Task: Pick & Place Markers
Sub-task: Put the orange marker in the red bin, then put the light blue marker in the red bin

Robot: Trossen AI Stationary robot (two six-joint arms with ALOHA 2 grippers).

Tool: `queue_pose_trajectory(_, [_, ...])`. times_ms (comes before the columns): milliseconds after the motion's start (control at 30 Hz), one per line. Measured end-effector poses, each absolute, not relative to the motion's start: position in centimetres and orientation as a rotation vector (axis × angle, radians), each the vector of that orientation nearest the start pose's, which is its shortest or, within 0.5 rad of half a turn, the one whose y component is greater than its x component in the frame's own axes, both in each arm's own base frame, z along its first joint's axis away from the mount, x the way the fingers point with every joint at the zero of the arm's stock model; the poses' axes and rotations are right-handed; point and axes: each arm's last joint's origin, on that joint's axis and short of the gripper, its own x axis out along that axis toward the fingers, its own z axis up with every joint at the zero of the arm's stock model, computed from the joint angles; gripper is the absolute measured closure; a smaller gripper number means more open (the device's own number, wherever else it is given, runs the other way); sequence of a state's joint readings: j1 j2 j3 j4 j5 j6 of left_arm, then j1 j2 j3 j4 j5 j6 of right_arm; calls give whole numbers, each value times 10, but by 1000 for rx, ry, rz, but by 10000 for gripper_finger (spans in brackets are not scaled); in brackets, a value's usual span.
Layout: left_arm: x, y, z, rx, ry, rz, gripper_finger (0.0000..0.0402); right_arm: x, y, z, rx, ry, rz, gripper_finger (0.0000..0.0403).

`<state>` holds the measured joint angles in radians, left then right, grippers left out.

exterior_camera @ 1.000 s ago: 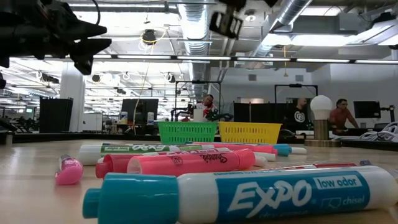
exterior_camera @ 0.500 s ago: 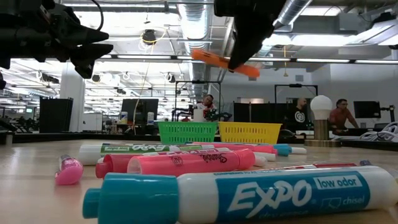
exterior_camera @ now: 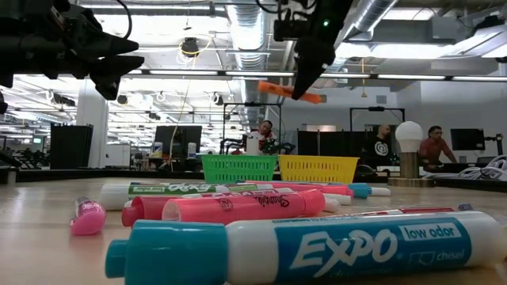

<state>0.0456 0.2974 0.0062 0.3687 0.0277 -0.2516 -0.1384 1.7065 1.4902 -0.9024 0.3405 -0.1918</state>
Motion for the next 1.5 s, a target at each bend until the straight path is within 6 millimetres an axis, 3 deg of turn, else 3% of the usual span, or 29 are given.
queue_pose_trajectory(233, [116,4,176,-249,-80,8,260,331,-125,290,-336,1194,-388,346])
queue_pose_trajectory(367, [116,4,176,-248,-84,8,260,320,-164,281,-323,1227,-347,346])
queue_pose_trajectory(633, [116,4,176,-248,-86,8,260,313,-223,226,-226,1357,-272,346])
queue_pose_trajectory(900, [116,5,176,-248,-86,8,260,315,-243,189,-221,1469,-193,331])
queue_pose_trajectory(1500, [116,4,177,-240,-93,7,260,323,-247,193,-235,1451,-158,279])
